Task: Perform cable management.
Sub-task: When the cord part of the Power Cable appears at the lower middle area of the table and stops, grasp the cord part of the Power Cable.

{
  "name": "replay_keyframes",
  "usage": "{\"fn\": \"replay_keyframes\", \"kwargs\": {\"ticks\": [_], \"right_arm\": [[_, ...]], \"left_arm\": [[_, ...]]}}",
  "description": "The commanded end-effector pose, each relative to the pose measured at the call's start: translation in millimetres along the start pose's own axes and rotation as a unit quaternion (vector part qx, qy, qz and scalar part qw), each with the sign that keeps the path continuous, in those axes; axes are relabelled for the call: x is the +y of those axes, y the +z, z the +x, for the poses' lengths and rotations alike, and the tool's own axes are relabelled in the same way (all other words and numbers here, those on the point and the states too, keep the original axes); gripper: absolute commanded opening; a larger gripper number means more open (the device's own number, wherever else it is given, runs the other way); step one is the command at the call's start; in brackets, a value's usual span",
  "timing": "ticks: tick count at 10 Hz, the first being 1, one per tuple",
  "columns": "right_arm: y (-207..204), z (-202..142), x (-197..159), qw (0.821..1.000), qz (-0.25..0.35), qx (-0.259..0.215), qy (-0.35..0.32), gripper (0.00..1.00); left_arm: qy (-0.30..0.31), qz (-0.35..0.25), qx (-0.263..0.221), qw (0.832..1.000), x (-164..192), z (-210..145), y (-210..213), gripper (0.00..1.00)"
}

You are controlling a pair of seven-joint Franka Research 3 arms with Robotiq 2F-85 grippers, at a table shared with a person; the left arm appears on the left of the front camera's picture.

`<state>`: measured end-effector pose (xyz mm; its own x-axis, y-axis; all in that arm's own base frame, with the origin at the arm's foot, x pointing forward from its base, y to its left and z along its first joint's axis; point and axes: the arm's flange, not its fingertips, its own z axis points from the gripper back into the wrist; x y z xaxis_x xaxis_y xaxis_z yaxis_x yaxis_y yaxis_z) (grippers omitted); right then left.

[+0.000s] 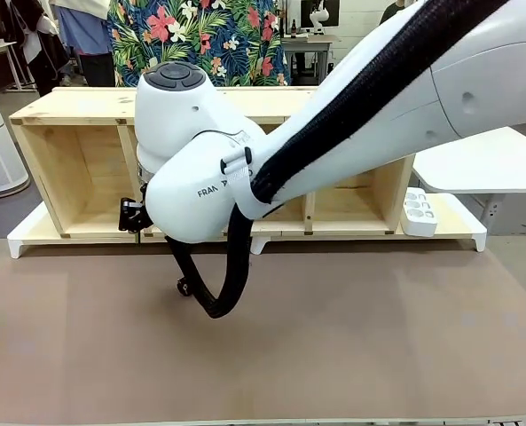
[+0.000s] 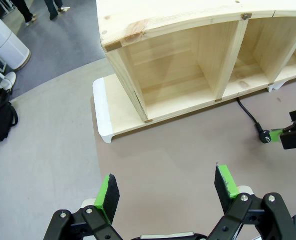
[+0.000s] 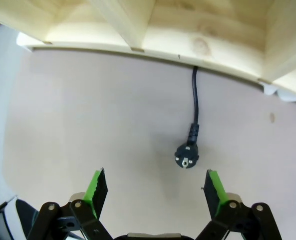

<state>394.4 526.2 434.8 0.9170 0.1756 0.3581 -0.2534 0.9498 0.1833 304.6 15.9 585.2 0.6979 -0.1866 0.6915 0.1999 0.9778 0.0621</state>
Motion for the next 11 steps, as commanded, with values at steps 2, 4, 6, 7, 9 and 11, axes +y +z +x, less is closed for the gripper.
{"fn": "replay_keyframes", "kwargs": {"ticks": [2, 4, 6, 7, 9, 11], "right_arm": [[-23, 11, 2, 0.998, -0.012, 0.058, -0.027, 1.0], [-40, 16, 0, 0.998, -0.022, 0.065, -0.007, 1.0], [-58, 23, -2, 0.997, -0.03, 0.076, 0.014, 1.0], [-66, 25, -3, 0.996, -0.04, 0.079, 0.027, 1.0], [-81, 28, -8, 0.994, -0.051, 0.09, 0.039, 1.0], [-97, 30, -10, 0.991, -0.06, 0.104, 0.053, 1.0]], "left_arm": [[0.003, -0.001, 0.002, 1.0, 1, -1, 0, 1.0], [0.003, -0.001, 0.002, 1.0, 1, -1, 0, 1.0], [0.003, -0.001, 0.002, 1.0, 1, -1, 0, 1.0], [0.003, -0.001, 0.002, 1.0, 1, -1, 0, 1.0], [0.003, -0.001, 0.002, 1.0, 1, -1, 0, 1.0], [0.003, -0.001, 0.002, 1.0, 1, -1, 0, 1.0]]}}
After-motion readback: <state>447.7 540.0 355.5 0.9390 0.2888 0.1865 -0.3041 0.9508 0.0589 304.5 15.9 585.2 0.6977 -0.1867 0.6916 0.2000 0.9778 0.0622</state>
